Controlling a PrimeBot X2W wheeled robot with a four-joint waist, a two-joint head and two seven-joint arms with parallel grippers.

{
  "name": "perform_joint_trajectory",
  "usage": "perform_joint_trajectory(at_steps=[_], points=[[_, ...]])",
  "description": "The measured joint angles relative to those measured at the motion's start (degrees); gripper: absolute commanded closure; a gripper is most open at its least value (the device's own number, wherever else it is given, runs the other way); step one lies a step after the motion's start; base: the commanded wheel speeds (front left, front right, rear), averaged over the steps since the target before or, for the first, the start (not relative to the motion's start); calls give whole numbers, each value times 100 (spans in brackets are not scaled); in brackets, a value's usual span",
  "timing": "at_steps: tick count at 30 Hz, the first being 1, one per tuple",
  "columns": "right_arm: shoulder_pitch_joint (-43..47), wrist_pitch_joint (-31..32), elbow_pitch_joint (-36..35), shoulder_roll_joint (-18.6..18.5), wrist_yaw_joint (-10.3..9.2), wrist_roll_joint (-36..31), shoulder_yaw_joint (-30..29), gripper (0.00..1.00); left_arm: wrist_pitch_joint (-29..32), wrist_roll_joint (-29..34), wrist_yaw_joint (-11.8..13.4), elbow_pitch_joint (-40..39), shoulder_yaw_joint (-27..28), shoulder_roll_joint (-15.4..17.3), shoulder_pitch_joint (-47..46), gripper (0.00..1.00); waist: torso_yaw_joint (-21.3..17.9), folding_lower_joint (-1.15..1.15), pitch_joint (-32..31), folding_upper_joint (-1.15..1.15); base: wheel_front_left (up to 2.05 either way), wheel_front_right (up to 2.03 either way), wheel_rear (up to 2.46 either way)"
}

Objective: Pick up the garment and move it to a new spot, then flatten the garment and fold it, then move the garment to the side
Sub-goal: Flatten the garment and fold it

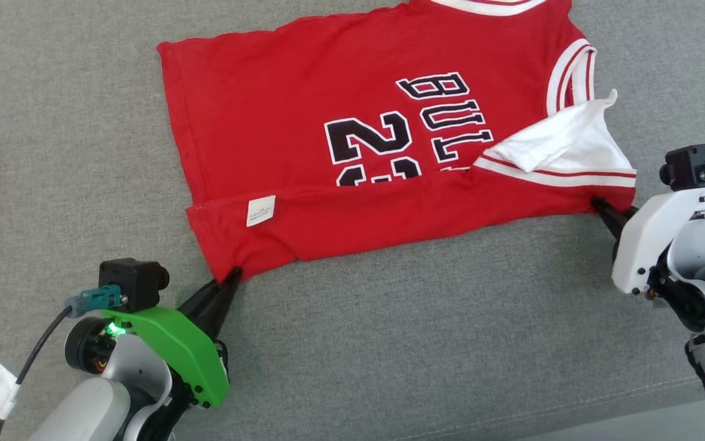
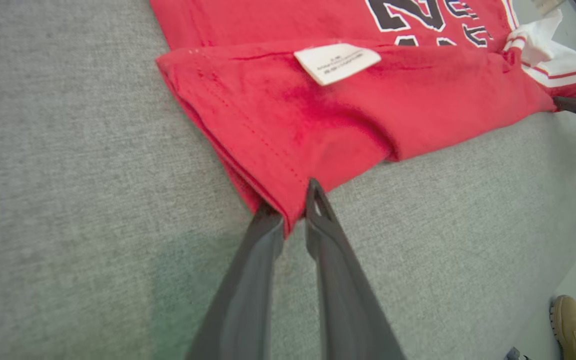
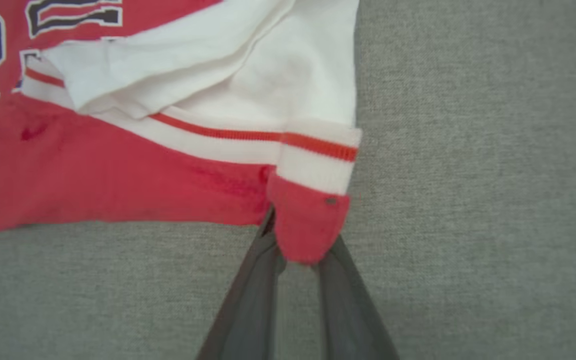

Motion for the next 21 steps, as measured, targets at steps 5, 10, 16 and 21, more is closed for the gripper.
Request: perform_joint_trajectory(at_steps=[5, 10, 16, 21], points=[[1, 261, -78, -700, 4, 563, 33, 100, 188, -140, -177, -196, 25, 292, 25, 100, 48, 0, -132, 0, 0, 0, 0], [337, 975, -517, -1436, 4, 1135, 20, 100, 374, -397, -252, -732, -35, 561, 526, 100, 67, 0, -282, 0, 0, 0, 0], [1263, 1604, -1245, -1896, 3, 1672, -59, 100, 258, -500, -91, -1198, -219, 642, 1367, 100, 78, 0, -315, 0, 0, 0, 0], [1711, 1525, -1459, -1903, 3, 1535, -54, 0, 87, -452, -33, -1079, -369, 431, 1528, 27, 107, 0, -276, 0, 0, 0, 0]])
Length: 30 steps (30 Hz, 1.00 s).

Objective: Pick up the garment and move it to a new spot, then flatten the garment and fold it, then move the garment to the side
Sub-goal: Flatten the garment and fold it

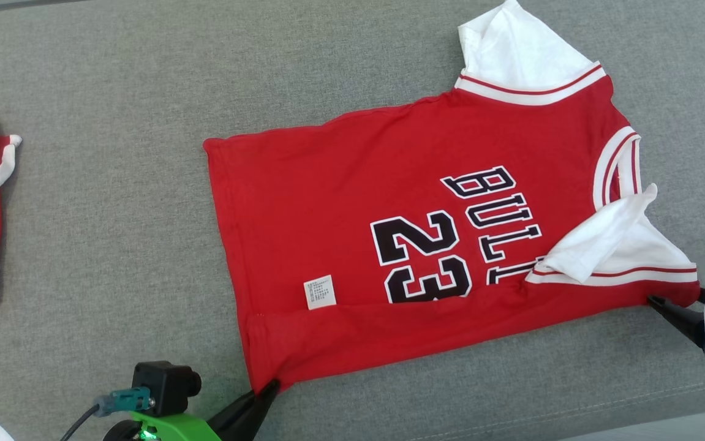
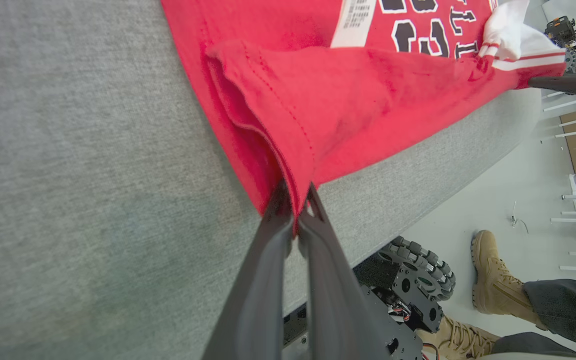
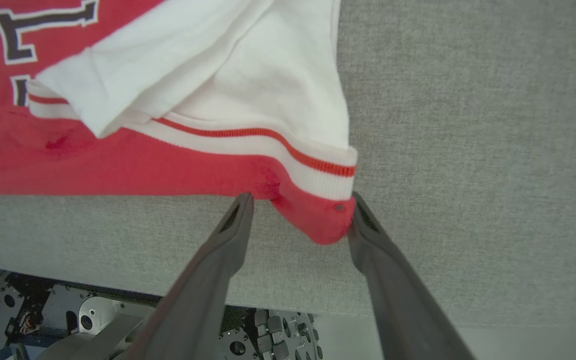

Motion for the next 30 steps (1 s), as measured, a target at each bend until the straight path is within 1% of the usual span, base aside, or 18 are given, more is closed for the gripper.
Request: perform_joint_trajectory(at_steps=[1, 5, 7, 9, 12, 14, 16, 17, 20, 22, 24, 27, 30], points=[[10, -38, -10, 10, 0, -52, -49, 0, -21, 25, 0, 15, -7, -33, -2, 0, 4, 0, -3, 0, 0, 0, 0], [-21, -57, -118, 66, 0, -103, -309, 0, -133, 111, 67, 53, 47, -47, -25, 0, 15, 0, -28, 0, 0, 0, 0], [-110, -42, -310, 55, -1, -57, -502, 0, -154, 181, 132, -55, 125, 66, -24, 0, 20, 0, -45, 0, 0, 0, 0], [-303, 45, -517, 55, -8, 16, -754, 0, -204, 160, 218, -286, 321, 212, -13, 0, 24, 0, -31, 0, 0, 0, 0], [-979, 138, -832, 68, -5, 65, -957, 0, -224, 196, 349, -573, 730, 514, -193, 0, 31, 0, 68, 0, 0, 0, 0], [-1693, 109, -797, 63, -5, -190, -951, 0, -134, 280, 379, -566, 972, 632, -743, 0, 35, 0, 192, 0, 0, 0, 0], [-2424, 55, -573, 237, -8, -577, -881, 0, -1, 382, 345, -415, 1091, 635, -1427, 0, 39, 0, 343, 0, 0, 0, 0], [-2830, 33, -403, 310, -5, -810, -738, 0, 70, 441, 302, -276, 1100, 584, -1820, 0, 42, 0, 444, 0, 0, 0, 0], [-3876, -88, 186, 583, -3, -1374, -390, 0, 318, 520, 79, 249, 916, 216, -2848, 0, 69, 1, 762, 0, 0, 0, 0], [-4357, -134, 620, 690, -3, -1673, -132, 0, 490, 571, -94, 639, 712, -12, -3412, 0, 128, 1, 974, 0, 0, 0, 0], [-4819, -261, 1080, 832, -1, -1941, -4, 0, 631, 773, -269, 1053, 506, -181, -3883, 0, 234, 1, 1201, 0, 0, 0, 0], [-5300, -502, 1740, 958, -1, -2206, 145, 0, 720, 878, -491, 1477, 277, -427, -4349, 0, 439, 1, 1459, 0, 0, 0, 0], [-5456, -745, 2361, 1099, -1, -2374, 194, 0, 721, 903, -677, 1769, 121, -625, -4585, 0, 682, 1, 1627, 0, 0, 0, 0]])
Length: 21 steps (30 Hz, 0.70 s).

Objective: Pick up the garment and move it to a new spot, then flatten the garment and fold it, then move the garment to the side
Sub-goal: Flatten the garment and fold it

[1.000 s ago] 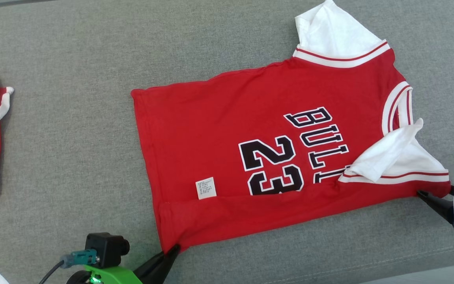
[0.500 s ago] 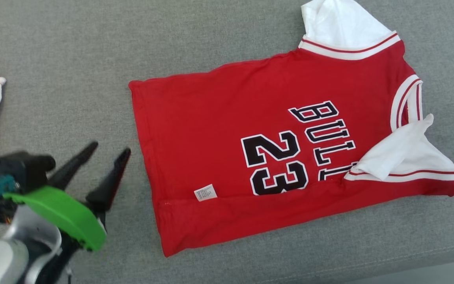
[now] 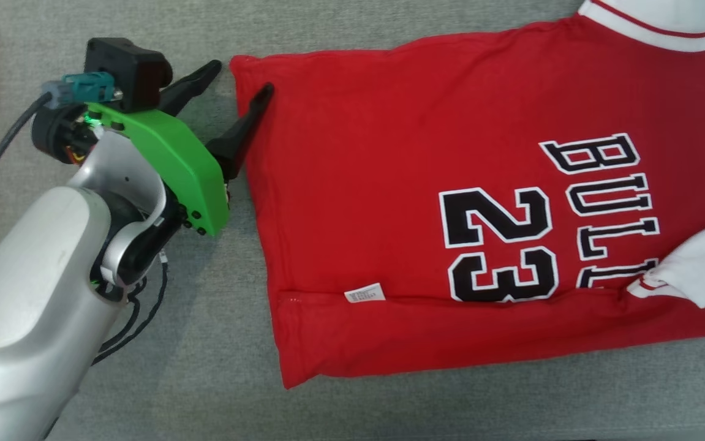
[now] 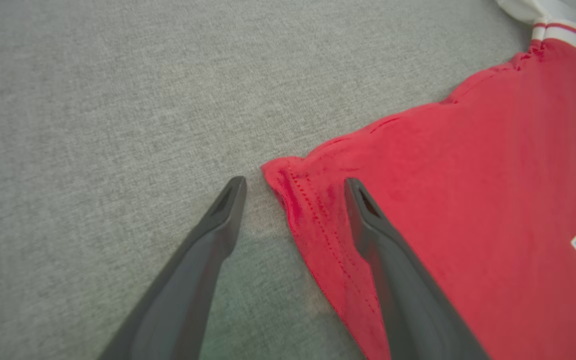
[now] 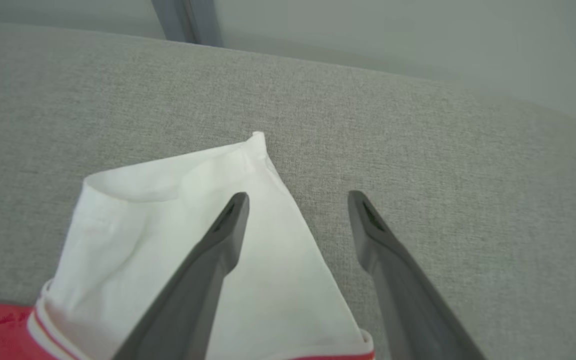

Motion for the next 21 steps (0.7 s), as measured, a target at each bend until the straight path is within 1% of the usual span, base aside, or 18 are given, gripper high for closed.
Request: perform_joint_trajectory(at_steps=[3, 5, 9, 12, 13, 14, 15, 16, 18, 19, 20, 21], points=[[-92, -192, 461, 98, 0, -93, 38, 0, 8, -66, -145, 132, -94, -188, -66, 0, 218, 0, 116, 0, 0, 0, 0], [-178, -341, 673, 123, 0, -167, 104, 0, 25, -113, -199, 162, -129, -261, -152, 0, 331, 0, 190, 0, 0, 0, 0], [-412, -528, 965, 97, -1, -214, 194, 0, 24, -118, -291, 232, -207, -326, -261, 0, 445, -1, 300, 0, 0, 0, 0], [-532, -578, 1161, 120, -5, -174, 263, 0, 23, -86, -300, 305, -253, -354, -329, 0, 440, -1, 306, 0, 0, 0, 0], [-553, -588, 1214, 133, -7, -143, 278, 25, 20, -86, -313, 325, -263, -371, -347, 0, 428, -1, 299, 0, 0, 0, 0], [-576, -609, 1265, 149, -5, -134, 304, 56, 7, -76, -336, 357, -286, -381, -377, 0, 413, -1, 291, 0, 0, 0, 0], [-597, -630, 1319, 175, -5, -125, 326, 71, -7, -62, -345, 397, -302, -401, -415, 0, 398, -1, 283, 0, 0, 0, 0], [-605, -653, 1358, 193, -4, -119, 349, 100, -10, -58, -349, 438, -309, -430, -450, 0, 388, -1, 274, 0, 0, 0, 0], [-614, -730, 1475, 275, 1, -86, 322, 100, -8, -22, -375, 534, -364, -463, -530, 0, 358, -1, 250, 0, 0, 0, 0], [-616, -832, 1497, 325, 1, -47, 313, 100, -10, -18, -376, 589, -367, -490, -568, 56, 340, -1, 241, 0, 0, 0, 0], [-617, -965, 1524, 370, 1, -32, 281, 100, -33, -15, -375, 617, -364, -512, -588, 100, 322, -1, 236, 0, 0, 0, 0], [-617, -1121, 1556, 402, 1, -34, 269, 100, -65, 4, -374, 647, -360, -526, -607, 100, 297, -1, 231, 0, 0, 0, 0]])
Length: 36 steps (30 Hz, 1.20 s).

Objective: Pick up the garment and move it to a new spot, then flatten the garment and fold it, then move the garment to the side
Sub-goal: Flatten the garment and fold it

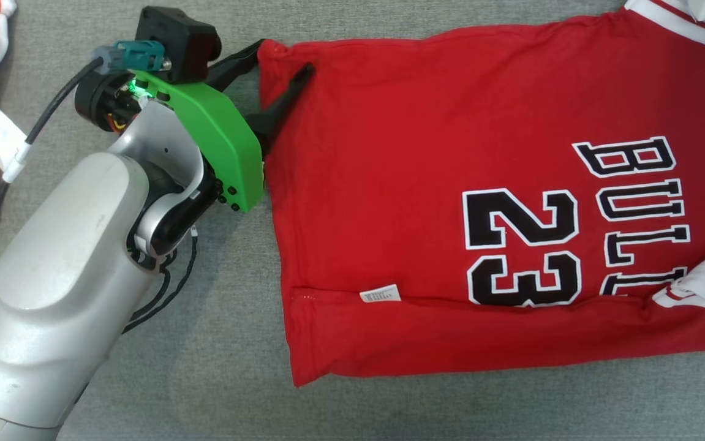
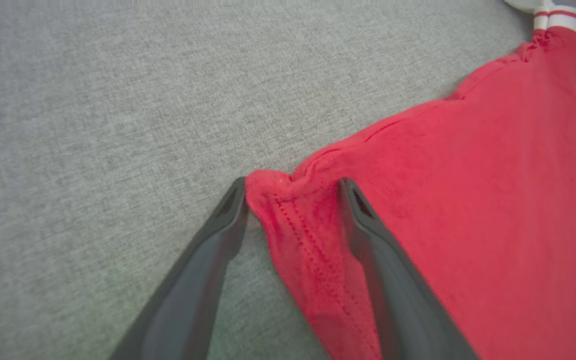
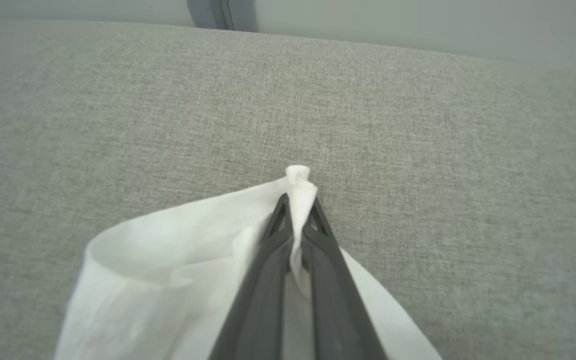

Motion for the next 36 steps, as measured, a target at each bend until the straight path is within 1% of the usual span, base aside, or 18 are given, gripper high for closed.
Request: perform_joint_trajectory(at_steps=[5, 9, 13, 18, 21, 23, 25, 28, 32, 36], points=[[-78, -637, 73, 49, 0, 34, -47, 100, -231, 25, 59, 90, 122, 49, -27, 100, -113, 0, -76, 0, 0, 0, 0], [-194, -942, 60, 35, 0, 280, -126, 100, -433, 3, 167, -49, 399, 246, -4, 100, -217, 0, -198, 0, 0, 0, 0], [20, -1093, -186, -65, 0, 701, 43, 100, -527, -77, 297, -427, 568, 461, 275, 100, -351, 0, -371, 0, 0, 0, 0], [867, -1308, -951, -310, 0, 1396, 156, 100, -598, -181, 492, -1056, 628, 675, 881, 100, -560, 0, -603, 0, 0, 0, 0], [1583, -1424, -1458, -494, -1, 1716, -34, 100, -639, -235, 606, -1411, 635, 773, 1271, 100, -674, 0, -748, 0, 0, 0, 0], [2098, -1457, -1796, -552, -1, 1840, -112, 100, -676, -250, 698, -1611, 627, 831, 1527, 100, -747, 0, -841, 0, 0, 0, 0], [2636, -1475, -2065, -499, -1, 1925, -175, 100, -731, -259, 790, -1760, 619, 905, 1835, 100, -810, -1, -951, 0, 0, 0, 0], [3356, -1429, -2497, -326, -1, 1997, -182, 100, -846, -289, 976, -2035, 655, 1034, 2324, 100, -944, -1, -1124, 0, 0, 0, 0], [3866, -1394, -2777, -113, -1, 1993, -257, 100, -902, -410, 1147, -2312, 676, 1148, 2831, 100, -1134, -1, -1287, 0, 0, 0, 0], [4071, -1395, -2917, 18, -1, 1987, -413, 100, -964, -453, 1249, -2436, 722, 1206, 3056, 100, -1251, -1, -1413, 0, 0, 0, 0]])
